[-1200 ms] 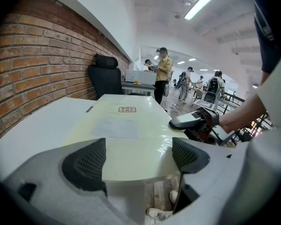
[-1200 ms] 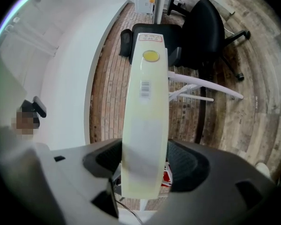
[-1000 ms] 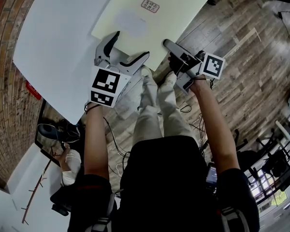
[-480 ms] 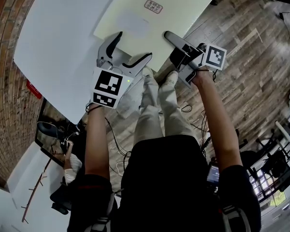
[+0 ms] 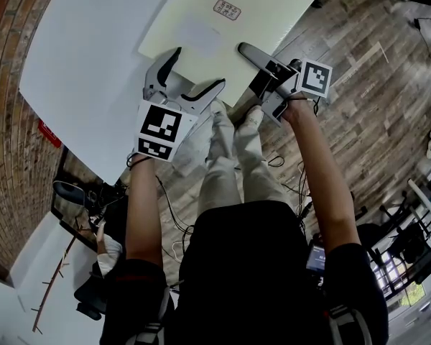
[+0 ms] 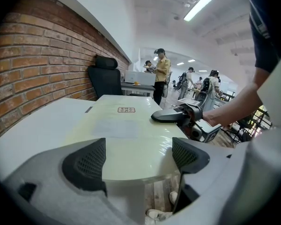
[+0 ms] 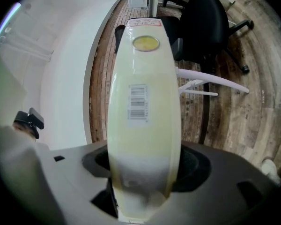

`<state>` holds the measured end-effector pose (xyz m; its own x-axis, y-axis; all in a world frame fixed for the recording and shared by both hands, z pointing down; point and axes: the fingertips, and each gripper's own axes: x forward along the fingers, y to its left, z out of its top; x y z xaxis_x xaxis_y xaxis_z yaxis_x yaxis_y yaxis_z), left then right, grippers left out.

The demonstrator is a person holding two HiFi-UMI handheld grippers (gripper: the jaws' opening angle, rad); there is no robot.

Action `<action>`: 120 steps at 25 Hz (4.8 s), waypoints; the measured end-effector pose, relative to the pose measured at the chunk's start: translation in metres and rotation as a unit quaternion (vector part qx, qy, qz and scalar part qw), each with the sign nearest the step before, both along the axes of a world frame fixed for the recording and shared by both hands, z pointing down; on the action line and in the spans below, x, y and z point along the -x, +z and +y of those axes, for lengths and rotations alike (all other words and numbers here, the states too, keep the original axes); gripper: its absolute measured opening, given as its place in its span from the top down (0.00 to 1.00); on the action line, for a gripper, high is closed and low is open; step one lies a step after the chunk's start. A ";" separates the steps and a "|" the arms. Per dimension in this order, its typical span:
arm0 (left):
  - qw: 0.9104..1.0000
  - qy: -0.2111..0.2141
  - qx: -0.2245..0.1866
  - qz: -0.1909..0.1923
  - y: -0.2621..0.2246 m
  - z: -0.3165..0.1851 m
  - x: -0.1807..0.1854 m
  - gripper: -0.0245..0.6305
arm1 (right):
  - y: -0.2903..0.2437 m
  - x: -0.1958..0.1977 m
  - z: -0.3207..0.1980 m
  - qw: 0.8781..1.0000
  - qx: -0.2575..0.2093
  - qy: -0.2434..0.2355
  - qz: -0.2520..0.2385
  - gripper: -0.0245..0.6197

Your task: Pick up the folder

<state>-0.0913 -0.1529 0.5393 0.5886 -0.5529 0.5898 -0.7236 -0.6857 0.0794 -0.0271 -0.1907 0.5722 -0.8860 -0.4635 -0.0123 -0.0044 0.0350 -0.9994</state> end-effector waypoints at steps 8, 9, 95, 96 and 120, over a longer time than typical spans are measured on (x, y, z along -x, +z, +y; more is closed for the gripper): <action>1.000 -0.003 -0.001 0.001 0.002 -0.001 0.001 0.32 | 0.003 0.002 -0.003 1.000 0.005 0.002 0.001 0.52; 1.000 -0.004 -0.002 0.002 0.002 -0.001 0.002 0.32 | 0.002 0.003 -0.003 1.000 0.005 0.003 0.002 0.52; 0.962 -0.120 -0.205 0.136 -0.294 0.153 0.031 0.93 | -0.357 -0.016 0.158 0.835 -0.454 0.093 0.298 0.53; 0.961 -0.120 -0.207 0.137 -0.296 0.159 0.033 0.93 | -0.359 -0.015 0.164 0.833 -0.455 0.094 0.299 0.53; 0.955 -0.100 -0.224 0.168 -0.313 0.240 0.046 0.93 | -0.385 -0.013 0.245 0.811 -0.467 0.132 0.326 0.53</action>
